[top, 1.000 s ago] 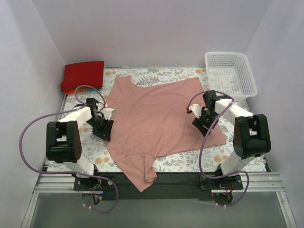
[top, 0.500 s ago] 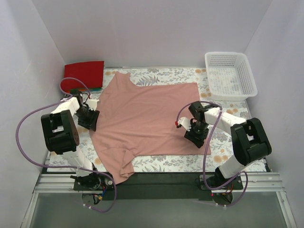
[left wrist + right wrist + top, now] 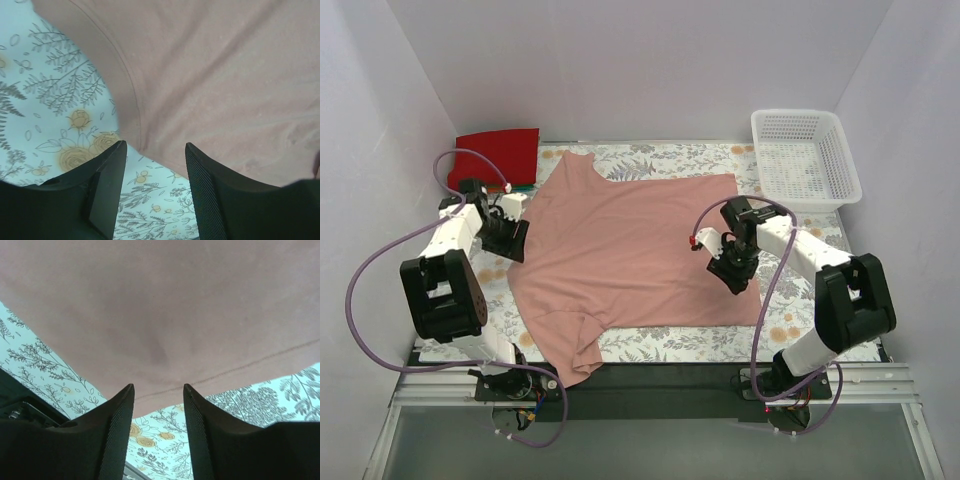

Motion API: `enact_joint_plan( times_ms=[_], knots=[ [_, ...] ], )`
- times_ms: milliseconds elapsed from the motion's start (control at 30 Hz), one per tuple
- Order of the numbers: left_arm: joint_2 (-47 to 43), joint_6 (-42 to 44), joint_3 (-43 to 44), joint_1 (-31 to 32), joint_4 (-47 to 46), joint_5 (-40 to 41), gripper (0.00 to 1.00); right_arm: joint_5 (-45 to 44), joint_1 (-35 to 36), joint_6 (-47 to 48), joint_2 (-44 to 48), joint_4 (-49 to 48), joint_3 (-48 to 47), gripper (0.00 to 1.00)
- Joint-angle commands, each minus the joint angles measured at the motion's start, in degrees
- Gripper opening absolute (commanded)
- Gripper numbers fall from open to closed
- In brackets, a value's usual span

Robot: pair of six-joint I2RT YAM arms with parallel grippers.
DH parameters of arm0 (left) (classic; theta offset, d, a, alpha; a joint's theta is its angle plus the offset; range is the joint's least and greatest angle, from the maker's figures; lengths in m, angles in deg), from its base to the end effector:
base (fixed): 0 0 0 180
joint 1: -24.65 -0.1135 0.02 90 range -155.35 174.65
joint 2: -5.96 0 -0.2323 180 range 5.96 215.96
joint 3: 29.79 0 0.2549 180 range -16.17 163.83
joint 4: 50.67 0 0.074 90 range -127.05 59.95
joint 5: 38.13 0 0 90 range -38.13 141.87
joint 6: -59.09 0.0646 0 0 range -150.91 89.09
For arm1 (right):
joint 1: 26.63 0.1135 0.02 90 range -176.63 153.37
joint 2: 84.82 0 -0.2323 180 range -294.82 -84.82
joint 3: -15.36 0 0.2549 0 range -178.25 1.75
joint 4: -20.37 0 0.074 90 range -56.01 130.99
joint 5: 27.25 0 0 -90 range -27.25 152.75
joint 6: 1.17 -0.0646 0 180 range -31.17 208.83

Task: Fold and stack the t-shirts
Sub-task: Flatten the tshirt out

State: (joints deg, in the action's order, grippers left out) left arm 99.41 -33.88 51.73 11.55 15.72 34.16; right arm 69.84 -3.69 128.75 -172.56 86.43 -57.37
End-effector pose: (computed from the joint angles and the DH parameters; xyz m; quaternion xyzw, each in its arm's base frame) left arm 0.3072 0.0513 0.1600 -0.1219 0.9755 -0.1437 0.1137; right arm 0.2533 0.1159 0.1432 -0.5230 0.8466 0.0495 0.0860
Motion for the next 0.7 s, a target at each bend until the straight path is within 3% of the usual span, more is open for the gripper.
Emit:
enact_joint_plan(
  times_ms=[0,200,400,667],
  knots=[
    [-0.1,-0.9,-2.9,0.2,-2.3,-1.7,0.49,0.5,-0.2,-0.9,-3.5,-1.5,1.5,0.49],
    [-0.5,-1.2,-9.0,0.2,-4.9,0.1,0.44,-2.4,0.1,0.5,-5.3,-3.7,6.4,0.41],
    [-5.4,1.5,-18.7,0.2,-5.6,4.5,0.27,-4.0,2.6,1.6,-1.0,-3.1,12.6,0.39],
    [-12.1,4.3,-22.1,0.2,0.6,5.8,0.22,2.4,6.9,0.6,6.1,4.7,12.8,0.40]
  ],
)
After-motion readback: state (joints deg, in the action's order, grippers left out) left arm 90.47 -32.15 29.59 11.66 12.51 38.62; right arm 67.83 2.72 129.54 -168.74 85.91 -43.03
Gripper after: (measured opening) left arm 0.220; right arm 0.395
